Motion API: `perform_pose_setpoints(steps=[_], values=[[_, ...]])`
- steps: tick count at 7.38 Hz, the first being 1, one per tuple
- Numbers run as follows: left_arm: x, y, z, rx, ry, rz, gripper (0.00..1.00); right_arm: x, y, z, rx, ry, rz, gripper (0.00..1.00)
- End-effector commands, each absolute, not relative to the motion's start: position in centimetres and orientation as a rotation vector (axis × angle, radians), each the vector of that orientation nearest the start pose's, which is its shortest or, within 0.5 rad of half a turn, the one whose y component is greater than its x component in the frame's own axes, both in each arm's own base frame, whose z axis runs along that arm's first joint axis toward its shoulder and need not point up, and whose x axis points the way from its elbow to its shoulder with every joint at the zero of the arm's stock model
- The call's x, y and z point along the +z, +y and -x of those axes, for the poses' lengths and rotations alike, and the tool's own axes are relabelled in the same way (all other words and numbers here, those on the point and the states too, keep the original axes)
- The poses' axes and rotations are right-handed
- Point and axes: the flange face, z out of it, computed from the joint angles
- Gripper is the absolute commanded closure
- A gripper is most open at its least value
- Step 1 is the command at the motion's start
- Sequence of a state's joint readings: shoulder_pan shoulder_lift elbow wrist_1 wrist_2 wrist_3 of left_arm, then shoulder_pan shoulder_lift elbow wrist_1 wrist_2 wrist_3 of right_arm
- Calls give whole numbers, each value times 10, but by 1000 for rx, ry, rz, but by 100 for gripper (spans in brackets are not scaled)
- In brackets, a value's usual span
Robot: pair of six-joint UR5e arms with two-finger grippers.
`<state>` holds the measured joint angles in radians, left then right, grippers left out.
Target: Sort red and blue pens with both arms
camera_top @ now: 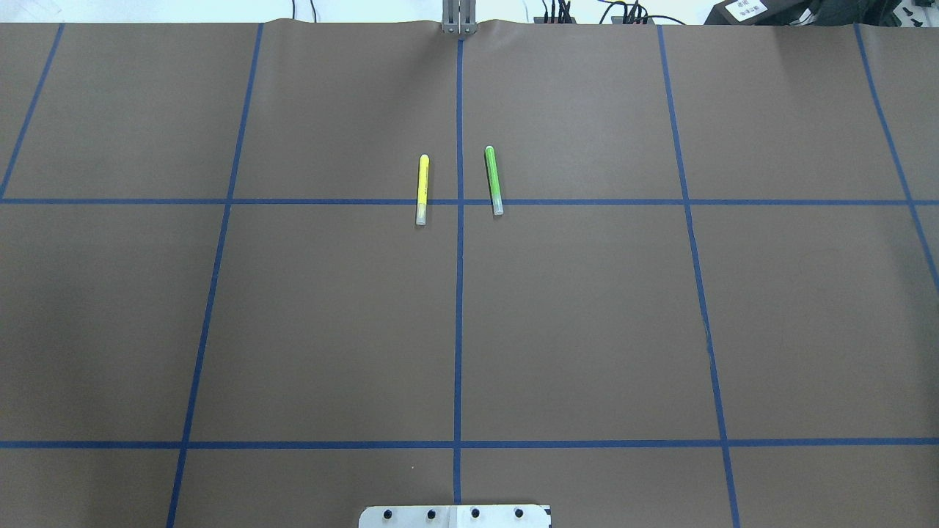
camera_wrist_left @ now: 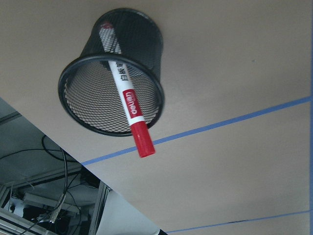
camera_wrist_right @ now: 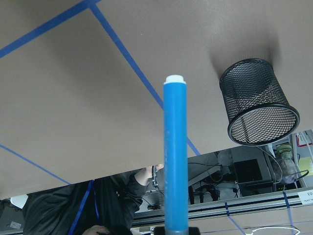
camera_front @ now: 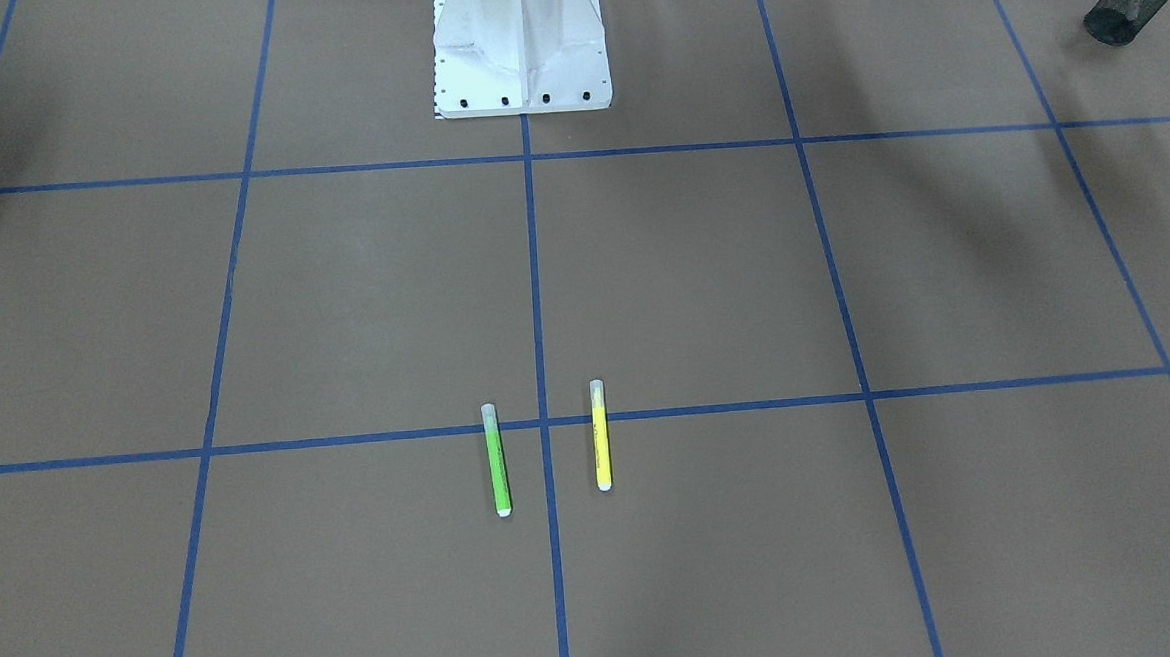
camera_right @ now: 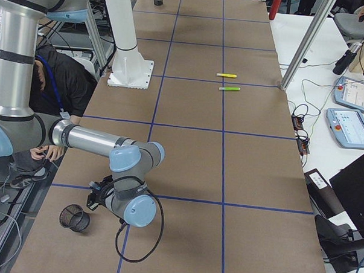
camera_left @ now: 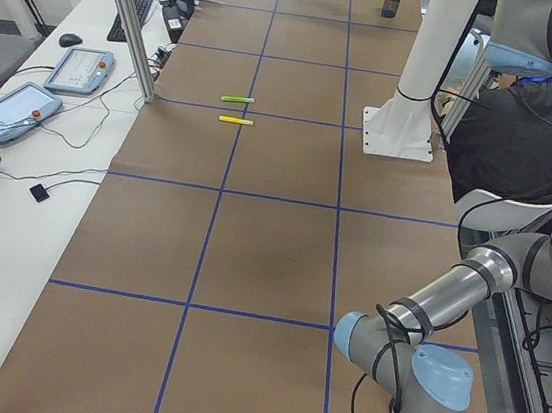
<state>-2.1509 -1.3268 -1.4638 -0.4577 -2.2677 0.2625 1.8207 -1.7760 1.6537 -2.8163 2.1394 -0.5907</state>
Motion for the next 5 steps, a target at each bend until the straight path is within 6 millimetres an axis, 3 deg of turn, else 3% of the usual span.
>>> perform_pose_setpoints(steps=[1, 3, 5], values=[[807, -151, 179, -771, 1115, 1015, 0, 770, -184, -139, 157, -1007, 1086, 100], [790, -190, 201, -778, 1123, 936, 0, 786, -148, -146, 148, -1024, 1122, 100], [778, -202, 209, -767, 1117, 901, 0, 794, -105, -159, 157, -1032, 1158, 100]])
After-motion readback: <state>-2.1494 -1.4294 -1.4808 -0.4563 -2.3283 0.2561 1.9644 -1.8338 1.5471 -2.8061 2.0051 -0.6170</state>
